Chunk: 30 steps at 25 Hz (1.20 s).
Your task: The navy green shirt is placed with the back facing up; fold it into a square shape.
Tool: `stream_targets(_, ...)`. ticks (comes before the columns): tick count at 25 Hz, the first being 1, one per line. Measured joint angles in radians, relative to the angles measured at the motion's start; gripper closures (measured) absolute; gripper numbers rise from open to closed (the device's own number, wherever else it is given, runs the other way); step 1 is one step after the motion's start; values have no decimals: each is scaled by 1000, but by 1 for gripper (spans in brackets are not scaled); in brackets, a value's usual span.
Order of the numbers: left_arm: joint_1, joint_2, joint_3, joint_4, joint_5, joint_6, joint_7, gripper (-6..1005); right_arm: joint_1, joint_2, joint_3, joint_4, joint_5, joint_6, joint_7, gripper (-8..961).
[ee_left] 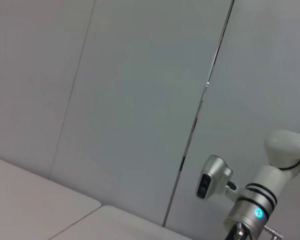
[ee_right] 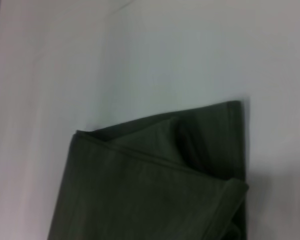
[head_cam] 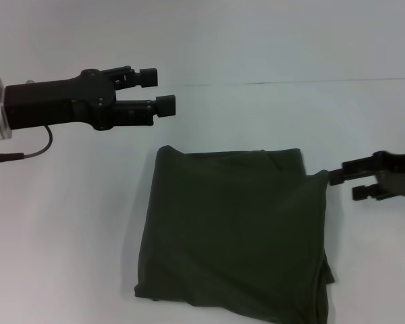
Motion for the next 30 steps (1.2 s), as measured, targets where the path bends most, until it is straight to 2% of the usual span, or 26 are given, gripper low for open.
stream_targets(4, 2, -1, 2, 1, 0, -16, 20, 77, 14, 21, -15, 36, 0, 61, 2, 153)
stream_targets(11, 10, -4, 2, 3, 1, -28, 26, 77, 36, 72, -40, 39, 0, 150, 3, 154)
stream_targets(20, 7, -4, 2, 3, 1, -22, 27, 78, 48, 99, -109, 40, 0, 208, -4, 156)
stream_targets(30, 3, 1, 2, 3, 1, -16, 27, 78, 47, 121, -113, 35, 9, 221, -22, 157)
